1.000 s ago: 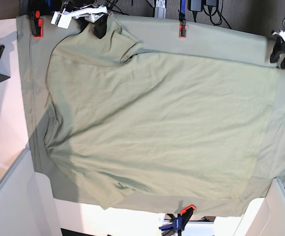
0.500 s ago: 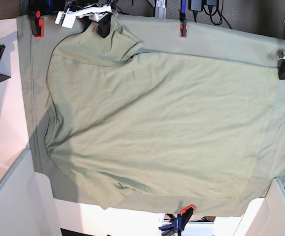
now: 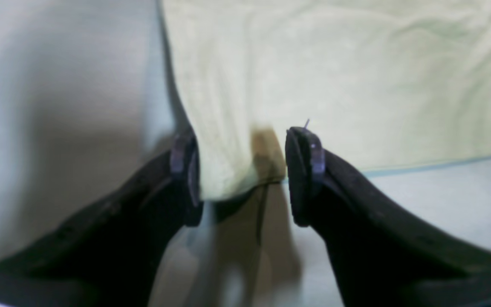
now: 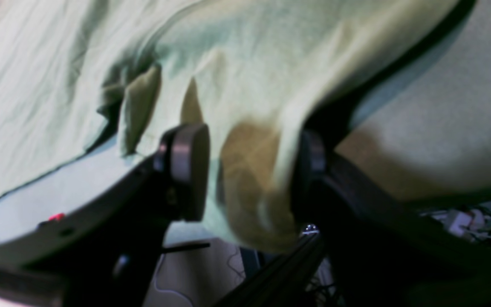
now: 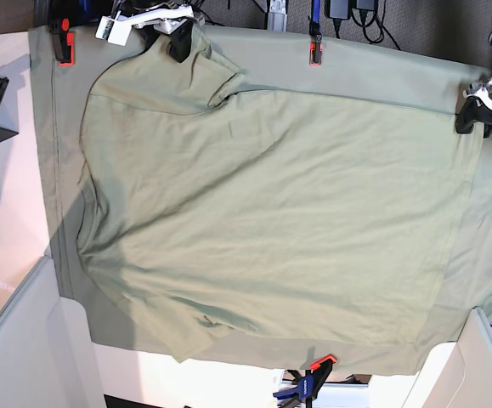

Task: Fold the T-shirt properly
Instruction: 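Grasp the shirt's shoulder edges with the right and left grippers, then lift and pull the shoulder edge toward the hem with both grippers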

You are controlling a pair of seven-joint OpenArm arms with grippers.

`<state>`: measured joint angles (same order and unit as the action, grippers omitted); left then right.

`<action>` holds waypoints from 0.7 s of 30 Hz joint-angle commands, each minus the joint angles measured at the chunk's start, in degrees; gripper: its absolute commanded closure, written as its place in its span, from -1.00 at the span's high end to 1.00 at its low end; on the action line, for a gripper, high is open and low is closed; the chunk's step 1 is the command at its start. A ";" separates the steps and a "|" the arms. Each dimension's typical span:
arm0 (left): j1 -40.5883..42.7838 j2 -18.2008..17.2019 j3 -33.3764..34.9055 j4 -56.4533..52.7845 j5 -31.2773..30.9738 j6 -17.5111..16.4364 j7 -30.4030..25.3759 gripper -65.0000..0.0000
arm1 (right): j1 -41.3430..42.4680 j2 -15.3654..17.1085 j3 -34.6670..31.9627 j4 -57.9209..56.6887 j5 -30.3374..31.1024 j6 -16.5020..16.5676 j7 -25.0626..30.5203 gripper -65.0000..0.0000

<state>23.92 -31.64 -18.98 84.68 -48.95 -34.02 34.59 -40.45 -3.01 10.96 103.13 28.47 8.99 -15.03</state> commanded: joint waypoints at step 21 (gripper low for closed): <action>-1.05 -1.95 0.42 0.72 4.79 -5.98 -7.15 -1.00 | 0.07 0.00 1.86 3.96 -3.48 -0.22 -3.87 -1.00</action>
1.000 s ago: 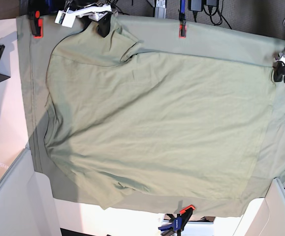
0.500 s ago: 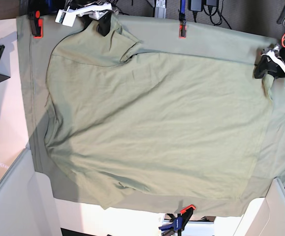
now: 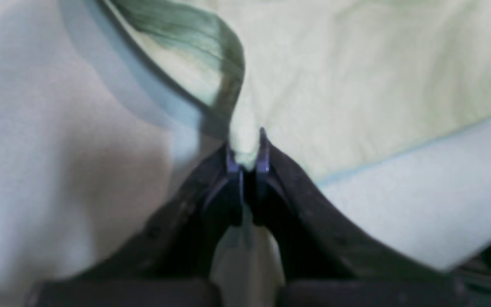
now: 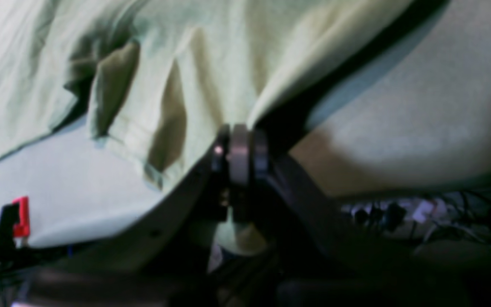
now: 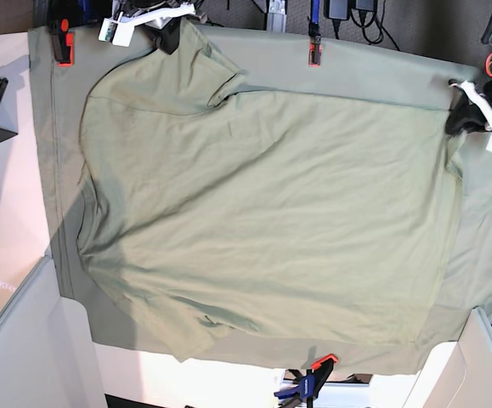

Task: Fold the T-shirt properly
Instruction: 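Lift and pull the shoulder edge toward the hem with both grippers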

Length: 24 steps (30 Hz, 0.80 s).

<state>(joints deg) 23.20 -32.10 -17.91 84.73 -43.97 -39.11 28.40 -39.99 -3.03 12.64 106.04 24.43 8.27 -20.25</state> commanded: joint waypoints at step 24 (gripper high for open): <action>-25.46 -5.20 10.58 -15.65 0.20 -0.89 -2.69 -1.00 | 32.65 2.99 6.73 -7.45 0.04 4.68 -2.51 -1.00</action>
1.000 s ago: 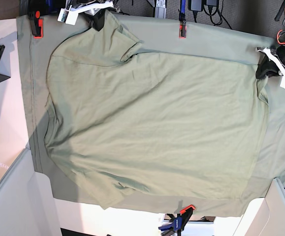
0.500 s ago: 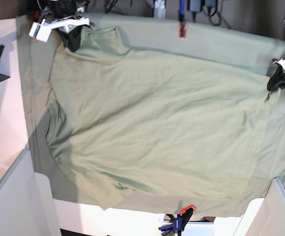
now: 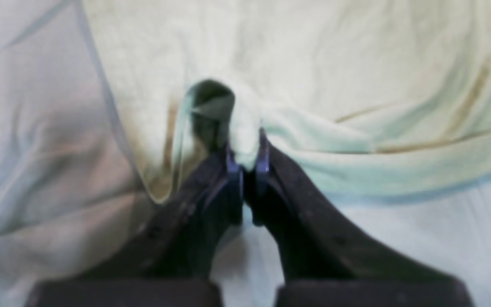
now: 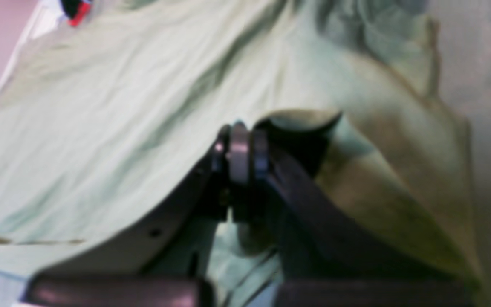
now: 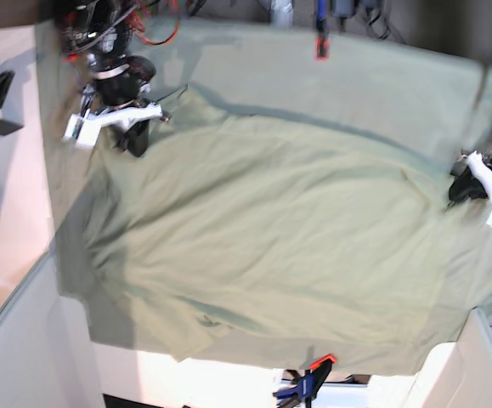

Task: Fold the T-shirt properly
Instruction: 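Lift and pull the shoulder edge toward the hem with both grippers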

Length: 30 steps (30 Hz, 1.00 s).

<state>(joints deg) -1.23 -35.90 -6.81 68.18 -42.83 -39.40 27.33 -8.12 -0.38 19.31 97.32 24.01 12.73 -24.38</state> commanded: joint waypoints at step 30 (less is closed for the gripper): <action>-7.32 -2.03 -8.33 -4.63 -13.44 -0.60 11.04 0.19 | 22.43 1.31 5.25 -12.20 0.87 3.15 -13.94 0.38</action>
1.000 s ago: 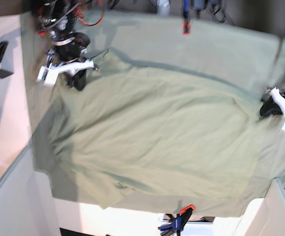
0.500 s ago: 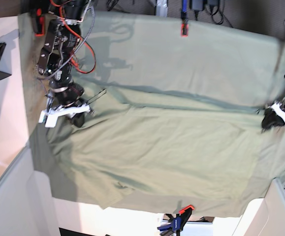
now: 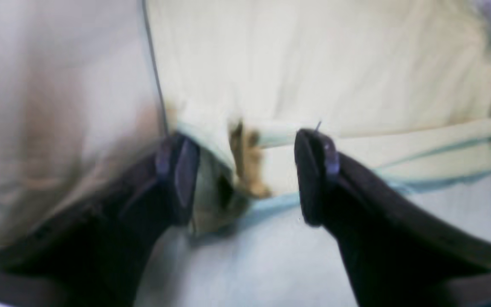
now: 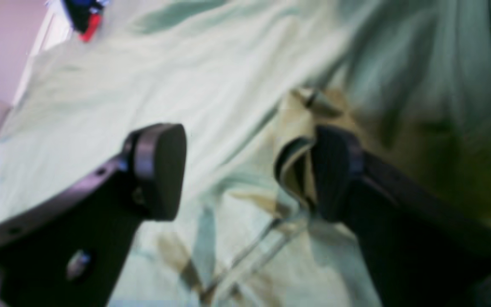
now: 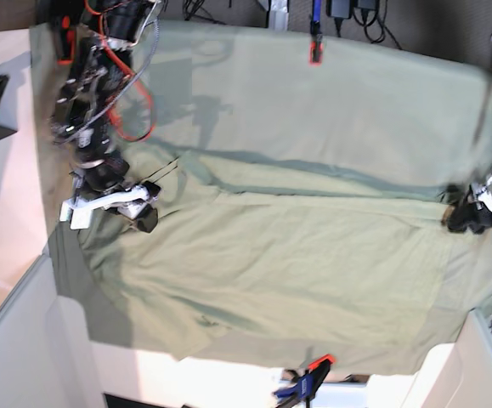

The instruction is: Fold the T-shirt properly

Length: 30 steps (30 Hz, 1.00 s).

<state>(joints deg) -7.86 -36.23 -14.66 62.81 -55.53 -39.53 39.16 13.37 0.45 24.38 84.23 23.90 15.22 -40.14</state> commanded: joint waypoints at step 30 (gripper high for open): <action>11.15 3.45 -6.36 7.78 4.98 7.41 -3.61 0.19 | -10.08 0.33 7.41 1.05 3.02 -3.37 3.30 0.37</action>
<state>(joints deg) 4.08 -31.77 -20.60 69.91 -49.71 -31.97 36.64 2.79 0.23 31.75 84.47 26.35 11.38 -37.45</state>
